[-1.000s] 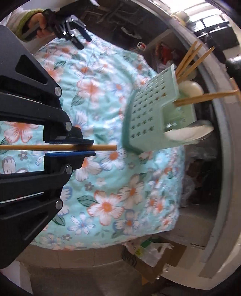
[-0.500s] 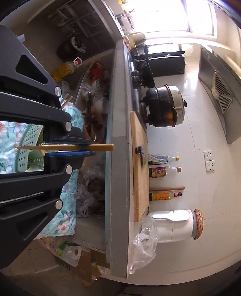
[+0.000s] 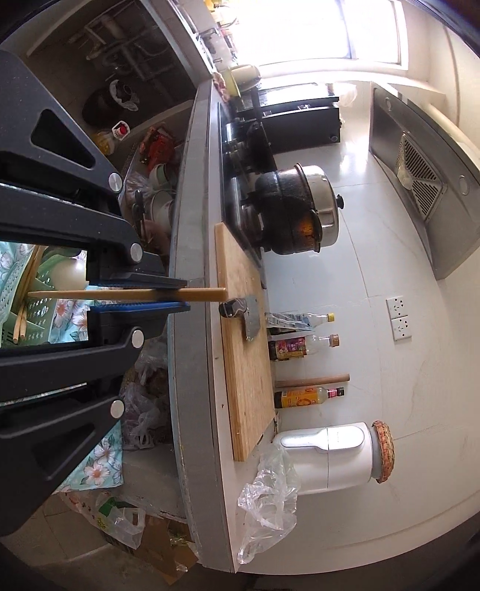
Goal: Organize utensils
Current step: 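Lower the chopstick into the green caddy and open the right gripper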
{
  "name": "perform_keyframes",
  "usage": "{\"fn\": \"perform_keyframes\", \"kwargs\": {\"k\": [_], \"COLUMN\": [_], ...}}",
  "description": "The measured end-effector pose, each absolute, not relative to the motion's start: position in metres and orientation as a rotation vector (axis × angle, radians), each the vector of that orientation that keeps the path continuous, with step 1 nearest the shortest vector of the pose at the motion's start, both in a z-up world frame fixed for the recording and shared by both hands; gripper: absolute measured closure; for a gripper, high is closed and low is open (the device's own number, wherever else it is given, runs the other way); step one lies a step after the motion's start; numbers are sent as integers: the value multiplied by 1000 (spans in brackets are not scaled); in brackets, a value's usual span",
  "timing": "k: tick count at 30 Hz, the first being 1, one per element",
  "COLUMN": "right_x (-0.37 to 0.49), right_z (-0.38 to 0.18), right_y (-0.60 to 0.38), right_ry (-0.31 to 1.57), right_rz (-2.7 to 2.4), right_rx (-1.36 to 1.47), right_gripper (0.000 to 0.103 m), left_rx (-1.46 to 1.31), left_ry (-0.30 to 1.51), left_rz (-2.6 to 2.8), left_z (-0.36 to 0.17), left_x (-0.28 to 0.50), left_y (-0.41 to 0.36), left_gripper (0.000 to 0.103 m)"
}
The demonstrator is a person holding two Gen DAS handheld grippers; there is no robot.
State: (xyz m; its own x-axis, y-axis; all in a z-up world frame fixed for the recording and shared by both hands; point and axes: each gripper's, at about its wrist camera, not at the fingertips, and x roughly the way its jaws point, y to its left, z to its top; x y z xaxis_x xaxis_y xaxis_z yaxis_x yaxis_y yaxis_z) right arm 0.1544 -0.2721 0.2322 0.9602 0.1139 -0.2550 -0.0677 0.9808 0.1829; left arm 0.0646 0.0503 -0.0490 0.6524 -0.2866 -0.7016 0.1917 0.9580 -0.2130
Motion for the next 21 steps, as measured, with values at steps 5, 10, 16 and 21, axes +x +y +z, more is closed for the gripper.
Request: {"fn": "perform_keyframes", "kwargs": {"k": [5, 10, 16, 21], "right_x": [169, 174, 131, 91], "right_z": [193, 144, 136, 138], "right_y": [-270, -272, -283, -296], "right_ry": [300, 442, 405, 367], "right_rz": [91, 117, 114, 112], "right_rx": [169, 184, 179, 192], "right_gripper": [96, 94, 51, 46], "left_rx": [-130, -120, -138, -145], "left_ry": [819, 819, 822, 815], "left_rz": [-272, -267, -258, -290], "left_z": [-49, -49, -47, -41], "left_x": [64, 64, 64, 62], "left_y": [50, 52, 54, 43], "left_gripper": [19, 19, 19, 19]}}
